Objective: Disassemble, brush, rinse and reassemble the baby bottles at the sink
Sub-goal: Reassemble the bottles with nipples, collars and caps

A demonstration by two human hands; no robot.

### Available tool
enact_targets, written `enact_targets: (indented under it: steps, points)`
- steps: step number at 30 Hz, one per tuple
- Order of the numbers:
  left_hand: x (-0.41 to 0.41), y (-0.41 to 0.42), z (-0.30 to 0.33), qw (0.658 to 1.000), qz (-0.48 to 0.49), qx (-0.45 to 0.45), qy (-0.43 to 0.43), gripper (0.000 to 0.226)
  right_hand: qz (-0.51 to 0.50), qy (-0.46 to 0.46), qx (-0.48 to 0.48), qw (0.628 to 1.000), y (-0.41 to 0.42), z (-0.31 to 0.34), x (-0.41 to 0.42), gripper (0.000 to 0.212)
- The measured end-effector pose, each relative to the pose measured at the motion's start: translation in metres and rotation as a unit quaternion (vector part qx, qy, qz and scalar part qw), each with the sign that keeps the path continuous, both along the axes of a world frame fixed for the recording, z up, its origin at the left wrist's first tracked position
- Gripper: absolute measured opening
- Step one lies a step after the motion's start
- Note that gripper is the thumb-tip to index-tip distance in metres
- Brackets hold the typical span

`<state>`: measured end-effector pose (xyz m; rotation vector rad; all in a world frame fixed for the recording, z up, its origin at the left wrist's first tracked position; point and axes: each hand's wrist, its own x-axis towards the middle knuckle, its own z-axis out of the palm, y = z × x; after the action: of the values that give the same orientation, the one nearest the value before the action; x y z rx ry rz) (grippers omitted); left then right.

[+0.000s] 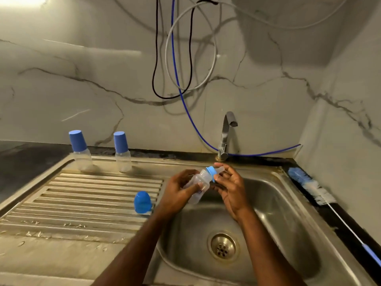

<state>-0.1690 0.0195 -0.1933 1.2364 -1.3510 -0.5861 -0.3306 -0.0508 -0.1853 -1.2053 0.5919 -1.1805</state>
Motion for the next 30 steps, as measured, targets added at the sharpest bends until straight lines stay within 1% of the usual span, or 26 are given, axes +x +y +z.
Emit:
enact_targets:
  steps: [3,6,8,10,13,14,15,17,19,20,22,23,25,27,28,30]
  points:
    - [0.008,0.002,-0.002,0.999,0.010,0.000,-0.031,0.032,0.017,0.030,-0.006,0.999,-0.002,-0.002,0.002,0.026]
    - [0.012,0.003,-0.006,0.998,0.016,-0.006,-0.055,0.040,0.033,0.050,-0.006,0.998,0.000,-0.005,0.004,0.025]
    - [0.012,0.004,-0.008,0.997,0.023,-0.012,-0.072,0.040,0.037,0.054,0.001,0.998,0.001,-0.006,0.005,0.025]
    - [0.011,0.003,-0.011,0.994,0.032,-0.020,-0.102,0.043,0.046,0.034,0.024,0.998,0.003,-0.005,0.005,0.026]
    - [0.008,0.000,-0.015,0.989,0.053,-0.027,-0.132,0.061,0.070,-0.012,0.068,0.995,0.007,0.000,0.006,0.036]
    - [0.008,0.000,-0.014,0.989,0.062,-0.028,-0.132,0.063,0.071,-0.023,0.081,0.994,0.008,0.001,0.007,0.036]
    - [0.007,0.001,-0.014,0.989,0.071,-0.030,-0.123,0.060,0.066,-0.033,0.096,0.993,0.008,0.000,0.008,0.035]
    - [0.005,0.003,-0.014,0.993,0.082,-0.038,-0.080,0.041,0.044,-0.063,0.133,0.988,0.006,-0.002,0.010,0.030]
    - [0.001,0.006,-0.010,0.997,0.074,-0.032,-0.011,0.018,0.026,-0.097,0.154,0.983,0.002,-0.004,0.010,0.027]
    - [0.000,0.008,-0.008,0.997,0.063,-0.019,0.030,0.013,0.028,-0.104,0.150,0.983,0.001,-0.005,0.009,0.027]
    - [-0.002,0.009,-0.005,0.995,0.045,0.009,0.090,0.015,0.038,-0.102,0.134,0.985,0.000,-0.005,0.008,0.026]
    - [-0.002,0.010,-0.003,0.993,0.039,0.017,0.107,0.015,0.043,-0.099,0.132,0.985,0.000,-0.005,0.007,0.025]
    - [-0.003,0.011,-0.001,0.993,0.019,0.017,0.117,0.013,0.048,-0.082,0.128,0.987,0.000,-0.005,0.007,0.028]
    - [-0.006,0.012,0.000,0.993,0.011,0.019,0.116,0.007,0.045,-0.037,0.092,0.994,0.002,-0.005,0.007,0.033]
    - [-0.008,0.013,0.001,0.993,0.012,0.025,0.115,0.011,0.038,-0.001,0.056,0.998,0.004,-0.005,0.008,0.031]
    - [-0.008,0.010,-0.002,0.995,0.031,0.023,0.091,0.044,0.003,0.079,-0.028,0.996,0.008,-0.004,0.009,0.024]
